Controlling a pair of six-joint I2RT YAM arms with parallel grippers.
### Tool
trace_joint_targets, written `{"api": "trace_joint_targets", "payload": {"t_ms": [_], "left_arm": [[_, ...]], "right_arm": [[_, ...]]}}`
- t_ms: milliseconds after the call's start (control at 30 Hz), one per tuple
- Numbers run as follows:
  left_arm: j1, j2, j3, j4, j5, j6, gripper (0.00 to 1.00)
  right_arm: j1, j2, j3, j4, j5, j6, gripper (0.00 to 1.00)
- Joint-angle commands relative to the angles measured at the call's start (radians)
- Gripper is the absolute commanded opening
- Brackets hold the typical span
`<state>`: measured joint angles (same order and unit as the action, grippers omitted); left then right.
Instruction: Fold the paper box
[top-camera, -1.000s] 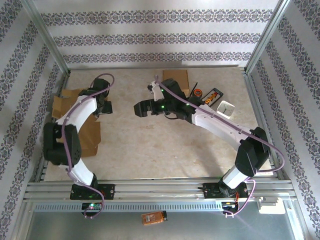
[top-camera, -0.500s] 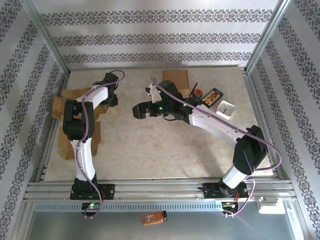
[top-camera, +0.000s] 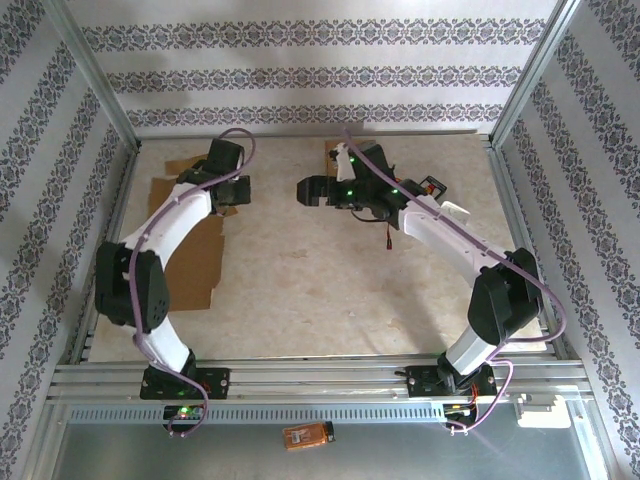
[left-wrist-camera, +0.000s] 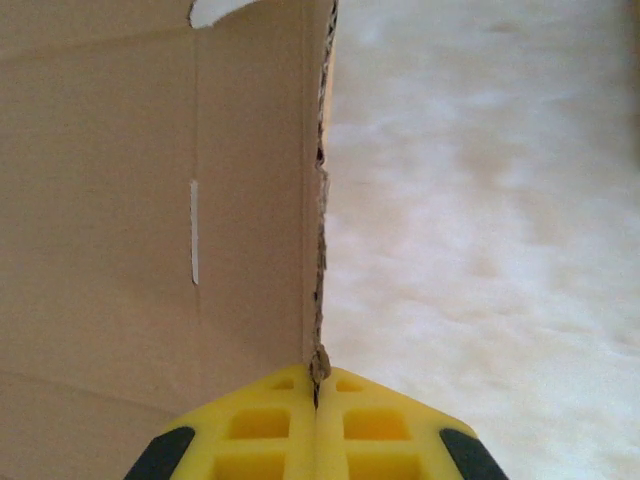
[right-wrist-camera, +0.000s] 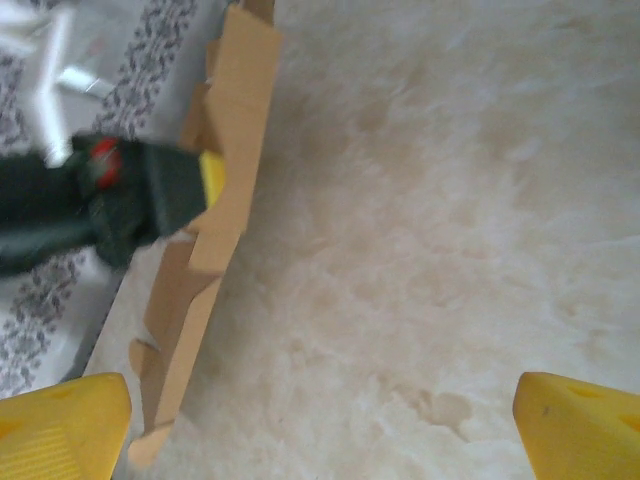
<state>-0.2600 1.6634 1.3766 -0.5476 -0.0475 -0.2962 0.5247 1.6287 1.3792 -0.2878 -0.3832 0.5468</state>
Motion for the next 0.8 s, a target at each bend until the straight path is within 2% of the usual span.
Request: {"api": "trace_joint_targets", "payload": {"t_ms": [0, 233, 400, 433, 500, 600, 700, 767], "left_arm": [[-0.103, -0.049, -0.083, 0.122, 0.051, -0.081, 0.00], [-0.328, -0.091, -0.223, 0.323, 0.016, -0.187, 0.00], [-0.446, -0.014, -0.238, 0.427, 0.085, -0.262, 0.00], [-0.462, -0.001, -0.237, 0.444, 0.100, -0.279, 0.02], [-0.476, 0.005, -0.232, 0.459, 0.110, -0.294, 0.16], [-0.474, -0.026, -0.217, 0.437, 0.080, -0.265, 0.21], [-0.446, -0.077, -0.182, 0.350, 0.039, -0.218, 0.38], [-0.401, -0.110, -0.163, 0.280, 0.034, -0.199, 0.43]], "right_arm": [[-0.040, -0.056, -0.025, 0.001, -0.031, 0.055, 0.98], [-0.119, -0.130, -0.122, 0.067, -0.043, 0.163, 0.98], [-0.196, -0.184, -0.231, 0.080, 0.034, 0.216, 0.98], [-0.211, -0.192, -0.251, 0.086, 0.034, 0.227, 0.98], [-0.235, -0.208, -0.287, 0.092, 0.035, 0.236, 0.98], [-0.243, -0.221, -0.319, 0.080, 0.056, 0.216, 0.98], [-0.243, -0.213, -0.340, 0.067, 0.072, 0.199, 0.98], [-0.241, -0.202, -0.360, 0.068, 0.081, 0.204, 0.98]]}}
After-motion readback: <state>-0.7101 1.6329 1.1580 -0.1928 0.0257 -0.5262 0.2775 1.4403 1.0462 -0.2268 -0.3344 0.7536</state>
